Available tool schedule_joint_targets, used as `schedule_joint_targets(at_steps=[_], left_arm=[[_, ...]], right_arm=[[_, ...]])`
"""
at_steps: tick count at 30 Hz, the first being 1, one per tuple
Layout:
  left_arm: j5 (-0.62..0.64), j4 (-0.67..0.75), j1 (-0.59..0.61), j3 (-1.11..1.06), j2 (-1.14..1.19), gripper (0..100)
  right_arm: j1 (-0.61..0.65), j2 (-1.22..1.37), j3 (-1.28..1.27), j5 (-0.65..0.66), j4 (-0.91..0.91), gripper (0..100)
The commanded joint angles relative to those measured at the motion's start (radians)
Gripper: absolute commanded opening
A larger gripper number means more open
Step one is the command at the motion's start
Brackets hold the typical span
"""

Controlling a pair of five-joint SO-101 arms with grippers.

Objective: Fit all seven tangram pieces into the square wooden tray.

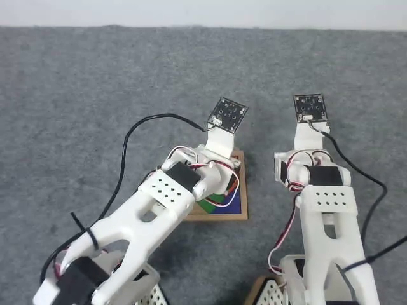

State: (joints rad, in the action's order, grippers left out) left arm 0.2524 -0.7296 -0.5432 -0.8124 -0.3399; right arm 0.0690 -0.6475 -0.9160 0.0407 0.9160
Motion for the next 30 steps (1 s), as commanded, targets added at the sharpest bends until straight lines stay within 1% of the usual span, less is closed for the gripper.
schedule_joint_targets(at_steps=[1,30], left_arm=[[-0.006,0.021,-0.012,0.007,-0.044,1],[-0.006,0.025,0.000,0.007,-0.048,1]], right_arm=[[-0.005,-0.027,0.006,0.008,-0.022,0.8],[-0.004,-0.027,0.006,0.008,-0.022,0.8]])
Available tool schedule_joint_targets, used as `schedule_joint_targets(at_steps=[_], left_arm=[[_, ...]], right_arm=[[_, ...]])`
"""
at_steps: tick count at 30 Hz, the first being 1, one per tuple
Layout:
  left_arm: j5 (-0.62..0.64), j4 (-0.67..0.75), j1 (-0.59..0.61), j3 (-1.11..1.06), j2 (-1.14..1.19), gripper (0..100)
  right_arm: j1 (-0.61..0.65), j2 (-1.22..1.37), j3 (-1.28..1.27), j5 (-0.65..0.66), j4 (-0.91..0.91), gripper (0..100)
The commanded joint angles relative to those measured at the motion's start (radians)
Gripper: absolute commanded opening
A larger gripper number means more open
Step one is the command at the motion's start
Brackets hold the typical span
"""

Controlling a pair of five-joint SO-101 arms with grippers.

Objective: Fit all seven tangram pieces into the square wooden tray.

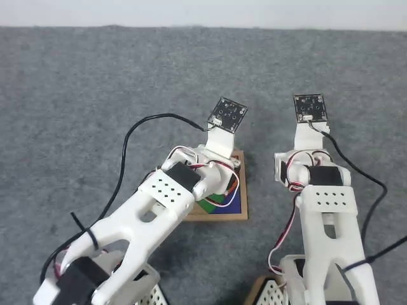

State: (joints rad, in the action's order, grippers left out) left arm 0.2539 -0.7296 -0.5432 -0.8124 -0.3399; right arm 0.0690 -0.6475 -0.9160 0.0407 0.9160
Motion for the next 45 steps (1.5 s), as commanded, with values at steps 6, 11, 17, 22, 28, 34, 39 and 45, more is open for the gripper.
schedule_joint_targets(at_steps=[6,11,17,22,28,34,39,45], left_arm=[[-0.008,0.023,0.000,0.007,-0.054,1],[-0.008,0.021,0.012,0.007,-0.055,1],[-0.008,0.025,0.040,0.010,-0.055,1],[-0.009,0.025,0.037,0.008,-0.052,1],[-0.015,0.023,0.002,0.008,-0.046,1],[-0.046,0.026,-0.100,-0.021,-0.043,1],[-0.044,0.044,-0.104,0.012,0.061,1],[-0.043,-0.020,-0.083,0.170,0.278,1]], right_arm=[[-0.004,-0.024,0.005,0.008,-0.022,0.8],[-0.004,-0.025,0.003,0.008,-0.022,0.8],[-0.004,-0.030,-0.017,0.008,-0.051,0.8],[-0.004,-0.033,-0.017,0.008,-0.050,0.8],[-0.004,-0.031,-0.015,0.008,-0.048,0.8],[-0.001,-0.030,-0.015,0.008,-0.051,0.8],[-0.002,-0.027,-0.015,-0.025,-0.051,0.8],[-0.050,-0.033,-0.015,-0.032,-0.062,0.8]])
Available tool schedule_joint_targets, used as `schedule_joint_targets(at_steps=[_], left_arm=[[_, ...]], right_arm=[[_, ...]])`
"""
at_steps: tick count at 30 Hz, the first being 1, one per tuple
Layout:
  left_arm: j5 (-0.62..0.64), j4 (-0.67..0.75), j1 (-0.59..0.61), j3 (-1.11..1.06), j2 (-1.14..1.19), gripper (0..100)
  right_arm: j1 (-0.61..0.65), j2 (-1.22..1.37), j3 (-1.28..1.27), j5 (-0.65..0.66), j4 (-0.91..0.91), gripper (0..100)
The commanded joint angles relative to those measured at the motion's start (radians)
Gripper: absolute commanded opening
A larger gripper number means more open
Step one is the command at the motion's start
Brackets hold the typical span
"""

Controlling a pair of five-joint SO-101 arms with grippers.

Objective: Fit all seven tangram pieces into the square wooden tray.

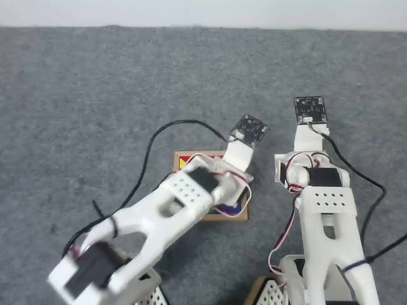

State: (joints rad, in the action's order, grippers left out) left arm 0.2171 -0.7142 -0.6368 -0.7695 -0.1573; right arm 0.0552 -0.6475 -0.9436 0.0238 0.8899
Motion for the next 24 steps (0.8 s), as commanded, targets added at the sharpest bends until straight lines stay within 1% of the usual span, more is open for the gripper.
schedule_joint_targets(at_steps=[1,7,15,24], left_arm=[[-0.006,-0.051,0.012,0.147,0.117,1],[-0.008,-0.080,0.028,0.168,0.135,1],[-0.014,-0.109,0.143,0.170,0.137,1],[-0.015,-0.109,0.141,0.176,0.123,1]], right_arm=[[-0.042,-0.033,0.012,-0.031,-0.042,0.8],[-0.047,-0.033,0.011,-0.041,-0.044,0.8],[-0.045,-0.033,0.011,-0.041,-0.044,0.8],[-0.047,-0.033,0.011,-0.040,-0.044,0.8]])
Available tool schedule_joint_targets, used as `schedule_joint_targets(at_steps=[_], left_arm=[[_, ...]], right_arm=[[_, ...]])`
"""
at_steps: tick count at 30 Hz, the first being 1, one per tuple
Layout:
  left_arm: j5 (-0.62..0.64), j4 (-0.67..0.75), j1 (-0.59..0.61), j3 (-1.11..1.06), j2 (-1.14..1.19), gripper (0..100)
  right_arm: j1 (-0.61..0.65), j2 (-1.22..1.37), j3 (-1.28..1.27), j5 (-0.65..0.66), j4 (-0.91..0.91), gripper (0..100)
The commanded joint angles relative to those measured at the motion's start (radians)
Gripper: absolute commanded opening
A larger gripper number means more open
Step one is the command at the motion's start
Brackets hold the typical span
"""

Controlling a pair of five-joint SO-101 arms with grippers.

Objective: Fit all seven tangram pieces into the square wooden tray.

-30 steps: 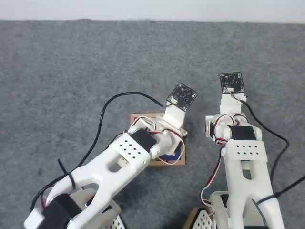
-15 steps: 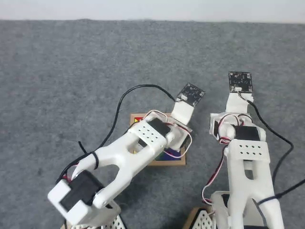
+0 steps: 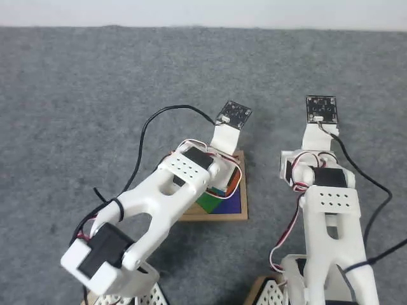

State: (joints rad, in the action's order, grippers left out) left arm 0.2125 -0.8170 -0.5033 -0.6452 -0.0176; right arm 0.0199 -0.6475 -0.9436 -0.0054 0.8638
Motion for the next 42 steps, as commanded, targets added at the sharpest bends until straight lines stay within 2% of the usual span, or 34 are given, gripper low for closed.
schedule_joint_targets(at_steps=[1,7,13,18,23,32,38,42], left_arm=[[-0.011,-0.006,0.009,0.044,-0.035,1],[-0.008,0.048,0.040,-0.090,-0.278,1],[-0.005,0.241,0.193,-0.318,-0.578,1],[-0.005,0.278,0.318,-0.455,-0.786,1],[-0.014,0.278,0.425,-0.585,-0.930,1],[-0.193,0.275,0.649,-0.871,-1.212,1],[-0.247,0.269,0.753,-1.047,-1.501,1],[-0.273,0.031,0.766,-1.044,-1.662,1]], right_arm=[[-0.012,-0.033,0.011,-0.011,-0.018,0.8],[-0.008,-0.033,0.009,-0.011,-0.018,0.8],[-0.004,-0.038,0.008,0.009,-0.013,0.8],[0.005,-0.159,-0.086,0.041,-0.045,0.8],[0.064,-0.509,-0.301,0.115,-0.068,0.8],[0.088,-1.168,-0.658,0.133,-0.053,0.7],[0.077,-1.119,-0.741,0.133,-0.030,0.8],[0.068,-1.118,-0.741,0.133,0.107,0.9]])
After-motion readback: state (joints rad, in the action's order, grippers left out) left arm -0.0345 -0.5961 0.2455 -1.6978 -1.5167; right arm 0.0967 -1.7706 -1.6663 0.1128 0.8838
